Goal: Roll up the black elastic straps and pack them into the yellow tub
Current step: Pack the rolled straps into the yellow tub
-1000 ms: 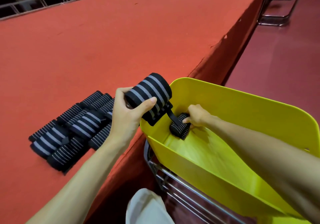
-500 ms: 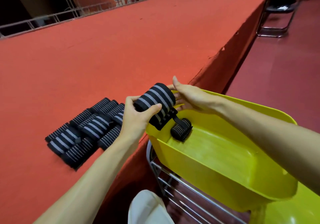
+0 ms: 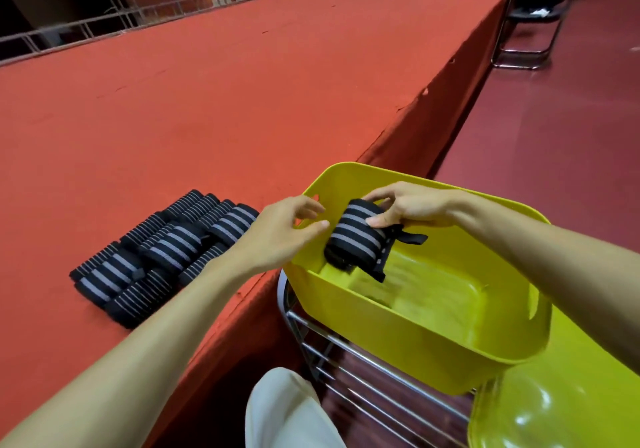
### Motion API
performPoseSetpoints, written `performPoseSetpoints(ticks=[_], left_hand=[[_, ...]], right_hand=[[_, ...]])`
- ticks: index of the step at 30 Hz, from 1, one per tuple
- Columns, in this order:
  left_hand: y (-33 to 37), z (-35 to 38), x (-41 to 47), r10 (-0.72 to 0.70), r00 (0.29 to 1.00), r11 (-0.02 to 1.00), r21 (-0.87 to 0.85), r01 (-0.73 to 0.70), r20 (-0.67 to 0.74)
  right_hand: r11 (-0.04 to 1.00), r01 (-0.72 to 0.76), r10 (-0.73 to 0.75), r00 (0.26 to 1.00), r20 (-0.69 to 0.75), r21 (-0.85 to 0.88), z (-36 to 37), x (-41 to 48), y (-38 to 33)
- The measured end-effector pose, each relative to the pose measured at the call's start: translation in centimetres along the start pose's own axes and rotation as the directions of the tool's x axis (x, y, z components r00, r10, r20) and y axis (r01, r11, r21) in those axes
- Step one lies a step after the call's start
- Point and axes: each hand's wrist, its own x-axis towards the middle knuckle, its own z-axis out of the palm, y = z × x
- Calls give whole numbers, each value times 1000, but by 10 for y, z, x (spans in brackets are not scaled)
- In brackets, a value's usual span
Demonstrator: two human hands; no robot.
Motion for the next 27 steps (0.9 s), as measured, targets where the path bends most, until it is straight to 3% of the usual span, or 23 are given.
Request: performPoseSetpoints(ticks=[3, 6, 15, 19, 25, 27], left_hand=[[-11, -1, -2, 45, 976, 995, -77, -63, -213], [-25, 1, -5, 12, 942, 989, -134, -61, -335], [-44, 1, -4, -16, 962, 971, -233, -49, -273], [-46, 4, -4, -50, 946, 954, -296, -49, -320], [-41, 2, -20, -120, 925, 920, -390, -32, -360], [-43, 1, -26, -163, 921, 908, -420, 0, -353]], right_hand=[[977, -167, 164, 986, -29, -134, 3, 12, 19], [913, -270, 269, 962, -44, -307, 15, 30, 32], [853, -342, 334, 938, -93, -394, 22, 65, 50], [643, -338, 253, 941, -226, -687, 21, 60, 53], [437, -309, 75, 948, -308, -845, 32, 40, 29], [454, -291, -9, 944, -331, -842, 34, 39, 18]])
